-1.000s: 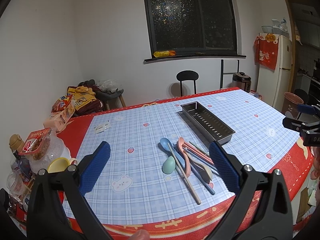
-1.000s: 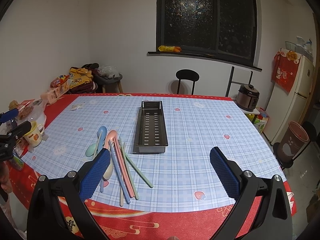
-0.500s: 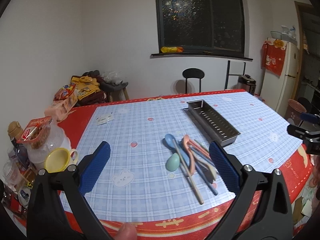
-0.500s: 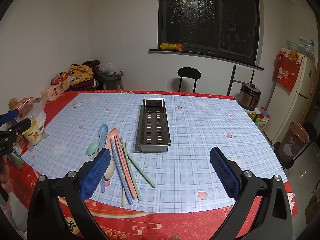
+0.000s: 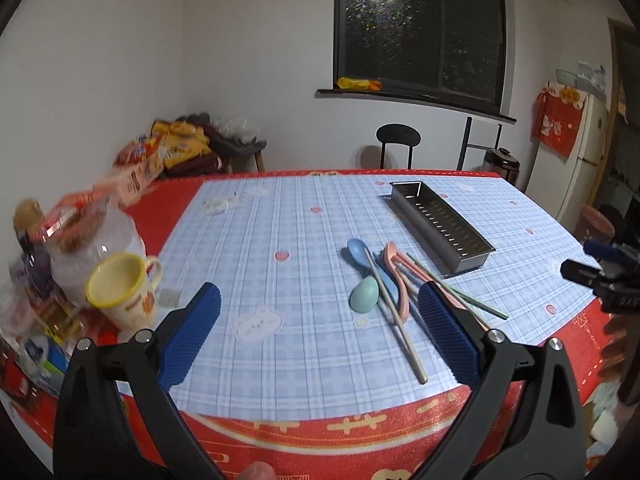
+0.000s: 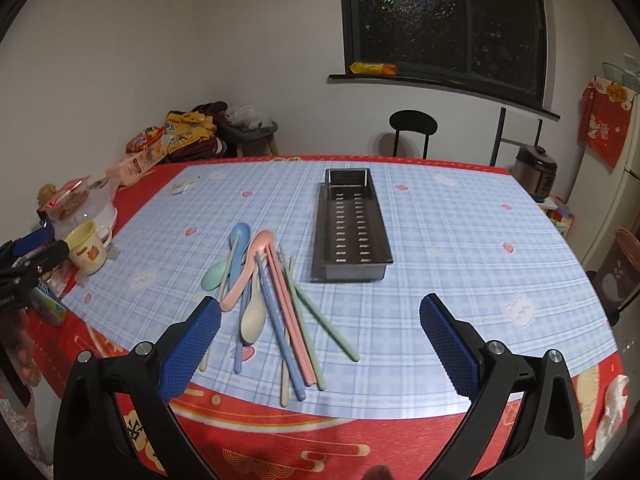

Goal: Organize utensils
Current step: 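Move both tools toward the utensil pile, right tool over the chopsticks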

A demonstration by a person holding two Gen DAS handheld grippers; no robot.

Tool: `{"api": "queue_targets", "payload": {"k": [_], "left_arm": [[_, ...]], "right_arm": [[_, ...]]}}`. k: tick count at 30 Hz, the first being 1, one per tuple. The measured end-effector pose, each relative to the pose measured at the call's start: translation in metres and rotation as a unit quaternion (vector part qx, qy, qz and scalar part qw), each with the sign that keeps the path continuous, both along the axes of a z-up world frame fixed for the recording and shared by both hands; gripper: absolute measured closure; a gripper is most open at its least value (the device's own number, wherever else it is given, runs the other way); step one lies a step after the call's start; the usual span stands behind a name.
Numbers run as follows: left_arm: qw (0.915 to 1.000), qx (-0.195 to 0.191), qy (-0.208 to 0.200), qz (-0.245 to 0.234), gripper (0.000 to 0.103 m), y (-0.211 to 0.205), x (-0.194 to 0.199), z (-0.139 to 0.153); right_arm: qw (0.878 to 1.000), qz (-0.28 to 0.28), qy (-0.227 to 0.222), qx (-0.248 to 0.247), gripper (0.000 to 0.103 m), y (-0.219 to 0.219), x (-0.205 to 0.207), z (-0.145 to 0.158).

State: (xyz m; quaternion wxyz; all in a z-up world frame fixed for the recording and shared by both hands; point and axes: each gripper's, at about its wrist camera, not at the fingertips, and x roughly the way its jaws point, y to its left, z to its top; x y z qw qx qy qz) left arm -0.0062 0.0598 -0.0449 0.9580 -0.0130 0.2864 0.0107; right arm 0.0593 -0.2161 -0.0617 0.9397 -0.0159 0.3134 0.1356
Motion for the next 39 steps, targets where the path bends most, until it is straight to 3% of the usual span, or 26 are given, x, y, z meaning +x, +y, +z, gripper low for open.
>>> {"api": "queue_targets", "payload": {"k": [3, 7, 11, 17, 19, 21, 22, 25, 27, 28, 29, 30, 35, 39], "left_arm": [[0.9998, -0.010, 0.012, -0.008, 0.005, 0.006, 0.005, -0.014], [0.9996, 0.009, 0.022, -0.015, 0.005, 0.000, 0.017, -0.034], [0.9985, 0.022, 0.043, -0.025, 0.005, -0.010, 0.037, -0.054], [0.9966, 0.015, 0.073, -0.036, 0.006, -0.019, 0.063, -0.077], [0.9971, 0.011, 0.068, -0.034, 0.006, -0.022, 0.066, -0.082], [0.9976, 0.007, 0.063, -0.028, 0.006, -0.023, 0.069, -0.086], [0.9979, 0.008, 0.060, -0.022, 0.006, -0.024, 0.072, -0.088], [0.9974, 0.002, 0.066, -0.029, 0.006, -0.028, 0.079, -0.094], [0.9967, -0.010, 0.071, -0.038, 0.014, -0.031, 0.085, -0.098], [0.9960, -0.019, 0.075, -0.045, 0.020, -0.033, 0.088, -0.100], [0.9946, -0.032, 0.084, -0.052, 0.035, -0.034, 0.093, -0.104], [0.9937, -0.039, 0.090, -0.054, 0.043, -0.036, 0.096, -0.107], [0.9880, -0.083, 0.110, -0.070, 0.059, -0.042, 0.107, -0.123], [0.9850, -0.104, 0.115, -0.076, 0.059, -0.044, 0.110, -0.129]], "right_arm": [[1.000, -0.008, -0.002, 0.000, 0.006, 0.002, 0.002, -0.014], [0.999, 0.010, 0.038, -0.018, 0.006, 0.007, 0.014, -0.038], [0.998, 0.009, 0.043, -0.049, 0.006, 0.011, 0.026, -0.056], [0.995, 0.053, 0.056, -0.060, 0.006, 0.017, 0.047, -0.081], [0.994, 0.069, 0.069, -0.057, 0.017, 0.019, 0.055, -0.089], [0.992, 0.081, 0.082, -0.043, 0.038, 0.018, 0.063, -0.096], [0.992, 0.083, 0.094, -0.030, 0.042, 0.015, 0.069, -0.101], [0.988, 0.099, 0.114, 0.011, 0.066, 0.011, 0.080, -0.109], [0.987, 0.110, 0.118, 0.029, 0.081, 0.011, 0.086, -0.112], [0.986, 0.112, 0.122, 0.034, 0.084, 0.011, 0.091, -0.114], [0.985, 0.113, 0.124, 0.036, 0.087, 0.012, 0.095, -0.116], [0.984, 0.117, 0.127, 0.040, 0.088, 0.013, 0.098, -0.117], [0.980, 0.135, 0.141, 0.042, 0.095, 0.024, 0.112, -0.122], [0.978, 0.138, 0.147, 0.047, 0.095, 0.028, 0.118, -0.125]]}}
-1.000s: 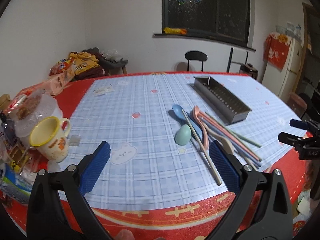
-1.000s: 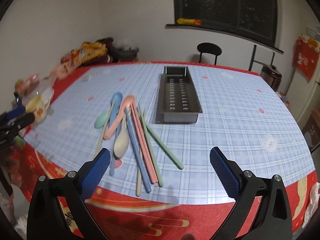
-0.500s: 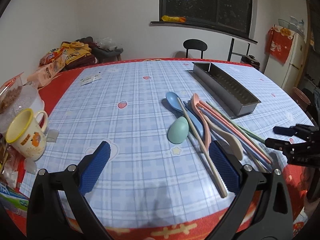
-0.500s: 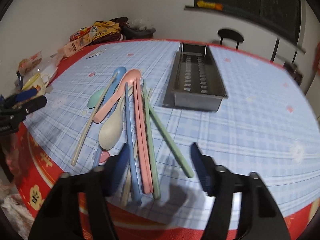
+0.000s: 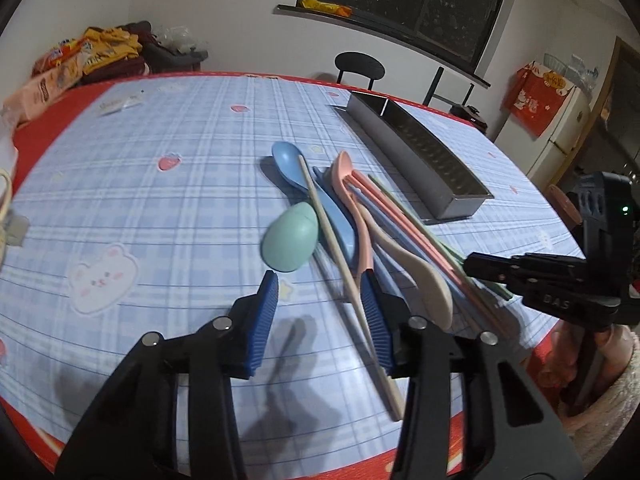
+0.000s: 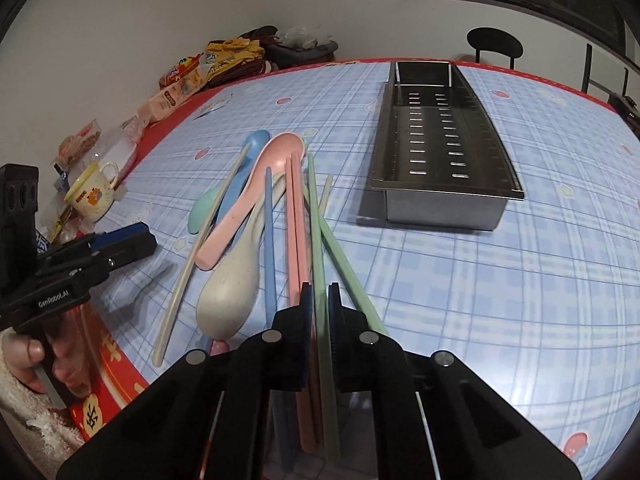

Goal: Organize utensils
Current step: 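Move both tools toward the utensil pile, right tool over the chopsticks, then grasp a beige chopstick with the left tool while the right grasps a green chopstick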

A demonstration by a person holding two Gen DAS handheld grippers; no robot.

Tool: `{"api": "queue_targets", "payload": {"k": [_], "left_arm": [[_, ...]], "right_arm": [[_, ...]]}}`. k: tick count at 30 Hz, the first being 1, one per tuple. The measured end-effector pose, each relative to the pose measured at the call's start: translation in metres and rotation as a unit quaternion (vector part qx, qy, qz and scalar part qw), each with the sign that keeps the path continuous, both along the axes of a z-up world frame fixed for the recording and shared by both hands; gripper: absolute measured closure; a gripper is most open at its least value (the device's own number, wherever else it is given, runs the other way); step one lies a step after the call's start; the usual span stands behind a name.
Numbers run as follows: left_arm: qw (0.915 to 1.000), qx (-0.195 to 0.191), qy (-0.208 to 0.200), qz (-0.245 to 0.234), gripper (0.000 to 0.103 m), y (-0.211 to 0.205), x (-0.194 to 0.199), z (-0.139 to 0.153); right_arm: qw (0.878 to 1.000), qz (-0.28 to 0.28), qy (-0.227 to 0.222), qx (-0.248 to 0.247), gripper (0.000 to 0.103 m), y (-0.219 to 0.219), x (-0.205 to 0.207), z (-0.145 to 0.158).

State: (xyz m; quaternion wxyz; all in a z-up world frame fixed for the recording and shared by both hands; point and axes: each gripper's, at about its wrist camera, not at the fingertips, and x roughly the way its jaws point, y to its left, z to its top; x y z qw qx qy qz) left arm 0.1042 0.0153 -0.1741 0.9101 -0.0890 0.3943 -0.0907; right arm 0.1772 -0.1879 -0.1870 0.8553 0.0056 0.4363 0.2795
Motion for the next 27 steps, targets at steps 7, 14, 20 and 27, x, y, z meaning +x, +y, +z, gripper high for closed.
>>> {"api": "queue_targets", "payload": {"k": [7, 14, 20, 27], "left_arm": [[0.9999, -0.001, 0.007, -0.009, 0.059, -0.008, 0.004, -0.006], [0.9998, 0.002, 0.018, -0.012, 0.058, -0.014, 0.007, -0.011], [0.9995, 0.012, 0.028, -0.010, 0.058, -0.018, 0.011, -0.017], [0.9992, 0.008, 0.039, -0.004, 0.063, -0.017, 0.016, -0.021]], "right_arm": [[1.000, 0.001, -0.005, -0.010, 0.095, 0.004, 0.002, -0.004], [0.998, 0.007, -0.025, -0.058, 0.095, 0.018, -0.002, -0.008], [0.996, 0.015, -0.045, -0.077, 0.096, 0.027, -0.007, -0.007], [0.995, 0.016, -0.056, -0.085, 0.096, 0.030, -0.008, -0.008]]}}
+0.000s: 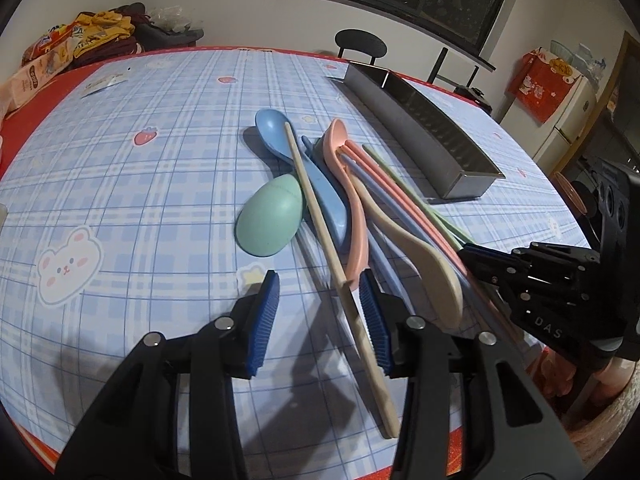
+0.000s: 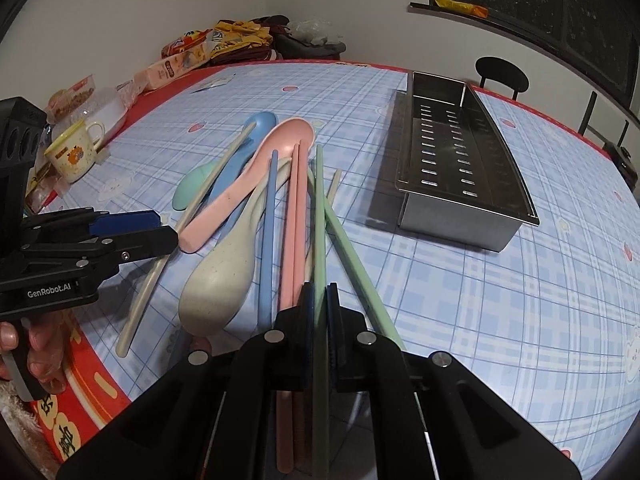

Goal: Organize utensils
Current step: 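Grasp a beige chopstick with the left tool while the right grasps a green chopstick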

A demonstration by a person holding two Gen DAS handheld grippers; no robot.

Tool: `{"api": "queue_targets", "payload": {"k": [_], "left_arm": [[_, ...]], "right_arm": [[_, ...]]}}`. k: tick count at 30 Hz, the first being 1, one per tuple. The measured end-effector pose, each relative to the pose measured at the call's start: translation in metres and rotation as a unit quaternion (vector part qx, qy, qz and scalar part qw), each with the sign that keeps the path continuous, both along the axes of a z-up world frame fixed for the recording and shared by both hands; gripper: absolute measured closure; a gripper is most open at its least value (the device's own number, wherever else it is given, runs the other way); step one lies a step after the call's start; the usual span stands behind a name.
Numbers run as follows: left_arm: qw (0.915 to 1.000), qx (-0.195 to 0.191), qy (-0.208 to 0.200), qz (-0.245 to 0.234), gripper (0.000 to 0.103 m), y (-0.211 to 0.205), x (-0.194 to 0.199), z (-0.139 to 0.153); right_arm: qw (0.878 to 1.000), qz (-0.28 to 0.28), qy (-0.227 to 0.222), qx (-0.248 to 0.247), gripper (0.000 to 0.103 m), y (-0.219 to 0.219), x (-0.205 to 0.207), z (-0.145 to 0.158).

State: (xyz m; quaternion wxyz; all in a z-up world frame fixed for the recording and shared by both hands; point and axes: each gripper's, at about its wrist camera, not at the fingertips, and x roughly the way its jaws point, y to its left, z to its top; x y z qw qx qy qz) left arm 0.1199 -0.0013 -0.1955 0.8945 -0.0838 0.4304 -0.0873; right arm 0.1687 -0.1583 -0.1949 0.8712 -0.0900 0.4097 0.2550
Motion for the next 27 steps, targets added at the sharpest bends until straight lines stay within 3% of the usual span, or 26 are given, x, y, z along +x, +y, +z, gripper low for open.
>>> {"api": "queue_targets", "payload": {"k": [20, 27], "left_arm": [[0.9980, 0.058, -0.005, -0.023, 0.066, -0.024, -0.004, -0.002], [0.9978, 0.065, -0.005, -0.011, 0.076, -0.022, -0.005, -0.003]], "right_arm": [[1.000, -0.012, 0.000, 0.007, 0.096, -0.004, 0.000, 0.000], [1.000, -0.016, -0.001, 0.008, 0.096, -0.005, 0.000, 0.000]]}}
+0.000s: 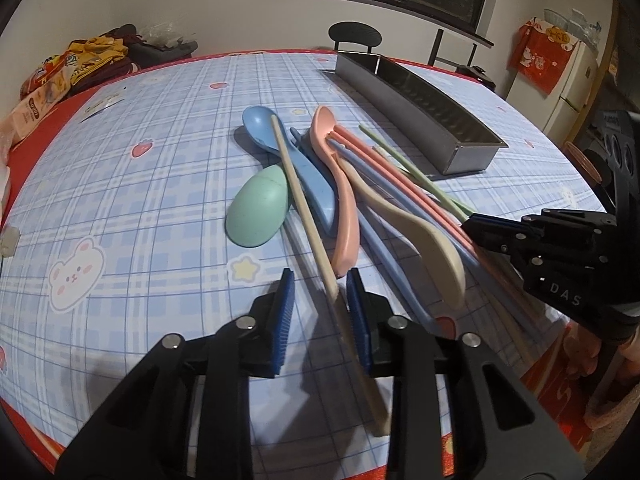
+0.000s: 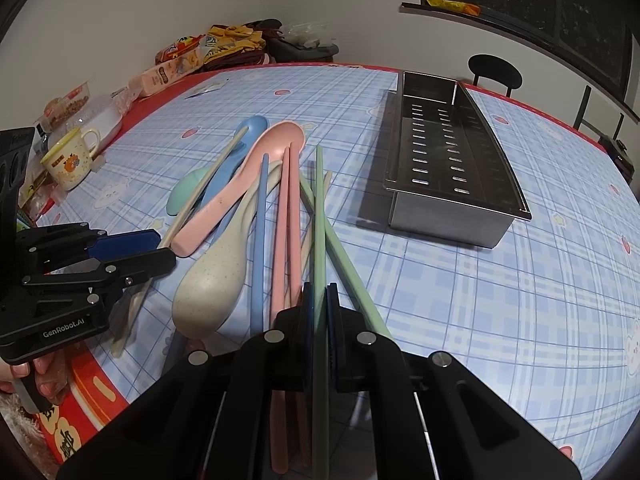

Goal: Organize utensils
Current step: 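Grasp a beige chopstick with the left tool while the right grasps a green chopstick, then lift both chopsticks and carry them over the steel tray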

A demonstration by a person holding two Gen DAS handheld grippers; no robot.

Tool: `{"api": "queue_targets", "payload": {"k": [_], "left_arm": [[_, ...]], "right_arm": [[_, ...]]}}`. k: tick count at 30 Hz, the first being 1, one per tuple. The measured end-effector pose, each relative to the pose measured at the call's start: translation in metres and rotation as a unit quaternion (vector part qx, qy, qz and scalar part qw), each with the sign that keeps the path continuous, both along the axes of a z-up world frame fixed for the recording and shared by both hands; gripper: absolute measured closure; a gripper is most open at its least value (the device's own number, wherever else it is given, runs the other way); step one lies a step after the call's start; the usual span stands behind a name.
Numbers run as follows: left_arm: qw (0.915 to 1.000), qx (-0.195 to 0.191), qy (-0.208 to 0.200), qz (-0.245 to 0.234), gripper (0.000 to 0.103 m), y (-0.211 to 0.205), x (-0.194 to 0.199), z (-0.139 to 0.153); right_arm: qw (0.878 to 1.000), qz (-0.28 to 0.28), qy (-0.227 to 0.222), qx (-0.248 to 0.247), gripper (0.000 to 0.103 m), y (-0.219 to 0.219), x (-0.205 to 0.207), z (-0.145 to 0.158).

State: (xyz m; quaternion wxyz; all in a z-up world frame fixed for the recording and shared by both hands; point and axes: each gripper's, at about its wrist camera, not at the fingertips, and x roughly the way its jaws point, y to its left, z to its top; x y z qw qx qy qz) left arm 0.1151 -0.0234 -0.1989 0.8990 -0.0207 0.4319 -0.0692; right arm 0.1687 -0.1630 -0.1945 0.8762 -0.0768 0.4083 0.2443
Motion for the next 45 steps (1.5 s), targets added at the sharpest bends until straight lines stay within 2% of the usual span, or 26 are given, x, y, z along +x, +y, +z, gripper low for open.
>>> {"api": "queue_targets", "payload": {"k": [4, 6, 13, 15, 20, 26, 31, 33, 36, 40, 45], "left_arm": [[0.9999, 0.009, 0.000, 0.006, 0.080, 0.000, 0.001, 0.000], [0.9999, 0.006, 0.001, 0.013, 0.090, 0.003, 0.001, -0.001], [0.9976, -0.067, 0.002, 0.019, 0.093, 0.025, 0.001, -0.002], [0.9968, -0.074, -0.009, 0.026, 0.093, 0.028, -0.002, 0.001], [0.9932, -0.098, -0.046, 0.042, 0.093, 0.039, -0.013, 0.010], [0.9851, -0.146, -0.064, 0.063, 0.093, 0.057, -0.020, 0.013], [0.9846, -0.144, -0.065, 0.075, 0.092, 0.059, -0.018, 0.018], [0.9840, -0.149, -0.061, 0.077, 0.093, 0.060, -0.016, 0.023], [0.9790, -0.178, -0.061, 0.079, 0.093, 0.059, -0.006, 0.034], [0.9763, -0.194, -0.062, 0.072, 0.093, 0.044, 0.022, 0.049], [0.9731, -0.211, -0.076, 0.051, 0.093, 0.009, 0.071, 0.070]], "right_arm": [[1.000, -0.003, 0.000, 0.000, 0.096, 0.000, 0.001, 0.000], [1.000, -0.003, -0.002, -0.002, 0.096, 0.000, 0.001, 0.001], [1.000, 0.000, -0.013, 0.006, 0.096, -0.002, -0.003, 0.004], [1.000, 0.000, -0.014, 0.013, 0.096, -0.003, -0.004, 0.004], [0.998, 0.000, -0.021, 0.058, 0.096, -0.017, -0.006, 0.010], [0.993, -0.016, -0.031, 0.117, 0.096, -0.038, -0.008, 0.016], [0.986, -0.036, -0.020, 0.159, 0.096, -0.054, -0.002, 0.022], [0.981, -0.042, -0.007, 0.190, 0.096, -0.065, 0.004, 0.027], [0.973, -0.039, -0.007, 0.226, 0.096, -0.075, 0.015, 0.039], [0.977, -0.060, -0.015, 0.204, 0.096, -0.080, 0.051, 0.054], [0.975, -0.083, -0.014, 0.207, 0.096, -0.086, 0.102, 0.059]]}}
